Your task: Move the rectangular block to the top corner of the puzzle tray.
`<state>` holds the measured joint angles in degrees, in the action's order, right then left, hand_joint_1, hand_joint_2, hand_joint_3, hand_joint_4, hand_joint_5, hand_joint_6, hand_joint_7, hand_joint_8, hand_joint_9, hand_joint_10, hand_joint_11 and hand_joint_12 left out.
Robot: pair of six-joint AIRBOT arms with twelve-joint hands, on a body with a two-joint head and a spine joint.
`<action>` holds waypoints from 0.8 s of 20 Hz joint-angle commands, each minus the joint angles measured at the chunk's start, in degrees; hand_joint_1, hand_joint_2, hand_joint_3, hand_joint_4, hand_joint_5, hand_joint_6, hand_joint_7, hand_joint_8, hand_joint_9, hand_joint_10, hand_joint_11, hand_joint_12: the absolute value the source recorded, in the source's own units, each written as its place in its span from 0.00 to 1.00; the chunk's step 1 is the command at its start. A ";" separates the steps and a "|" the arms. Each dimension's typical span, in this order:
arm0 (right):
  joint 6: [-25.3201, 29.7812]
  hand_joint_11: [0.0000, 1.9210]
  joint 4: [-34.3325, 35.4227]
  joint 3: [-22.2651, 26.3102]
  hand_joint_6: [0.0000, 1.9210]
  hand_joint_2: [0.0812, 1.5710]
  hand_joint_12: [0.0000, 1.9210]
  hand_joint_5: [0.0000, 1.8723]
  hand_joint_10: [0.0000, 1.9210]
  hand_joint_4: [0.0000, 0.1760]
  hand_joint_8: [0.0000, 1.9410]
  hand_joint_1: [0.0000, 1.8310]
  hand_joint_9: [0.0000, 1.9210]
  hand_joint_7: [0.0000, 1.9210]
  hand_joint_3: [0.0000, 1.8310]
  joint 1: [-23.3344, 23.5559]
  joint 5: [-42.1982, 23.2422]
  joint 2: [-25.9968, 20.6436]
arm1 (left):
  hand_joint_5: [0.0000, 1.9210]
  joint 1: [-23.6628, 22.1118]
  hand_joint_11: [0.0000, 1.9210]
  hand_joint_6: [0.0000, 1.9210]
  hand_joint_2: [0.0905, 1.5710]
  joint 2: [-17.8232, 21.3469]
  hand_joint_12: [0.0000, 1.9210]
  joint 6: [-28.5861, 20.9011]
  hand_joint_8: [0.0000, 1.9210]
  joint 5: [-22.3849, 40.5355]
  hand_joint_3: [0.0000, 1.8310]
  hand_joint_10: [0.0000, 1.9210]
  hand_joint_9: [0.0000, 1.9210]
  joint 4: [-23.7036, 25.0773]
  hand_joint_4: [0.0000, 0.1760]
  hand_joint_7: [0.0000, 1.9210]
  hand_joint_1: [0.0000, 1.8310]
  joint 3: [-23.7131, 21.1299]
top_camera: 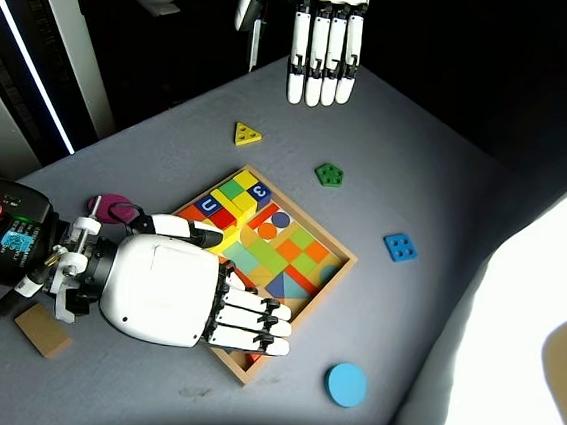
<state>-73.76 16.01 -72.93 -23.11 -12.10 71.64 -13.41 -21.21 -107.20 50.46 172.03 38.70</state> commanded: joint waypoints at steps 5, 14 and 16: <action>-0.25 0.00 -0.17 -2.02 0.00 0.74 0.00 0.41 0.00 0.00 0.00 0.00 0.00 0.03 0.00 -0.27 -3.70 -0.37 | 0.08 -1.05 0.00 0.00 0.78 0.05 0.31 -0.05 0.00 -4.81 0.00 0.00 0.10 0.55 0.00 0.10 0.00 0.06; -0.28 0.00 -0.18 -4.03 0.00 0.74 0.00 0.40 0.00 0.00 0.00 0.00 0.00 0.04 0.00 -0.17 -4.19 -0.15 | 0.08 -1.07 0.00 0.00 0.78 0.01 0.33 -0.05 0.00 -4.81 0.00 0.00 0.10 0.55 0.00 0.08 0.00 0.49; -0.39 0.00 -0.18 -4.15 0.00 0.74 0.00 0.40 0.00 0.00 0.01 0.00 0.00 0.04 0.00 -0.03 -4.72 -0.07 | 0.08 -1.08 0.00 0.00 0.78 0.00 0.35 -0.05 0.00 -4.81 0.00 0.00 0.10 0.55 0.00 0.08 0.00 0.52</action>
<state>-73.65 16.01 -76.60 -23.11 -12.45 71.77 -13.45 -21.21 -107.20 50.41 172.00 39.16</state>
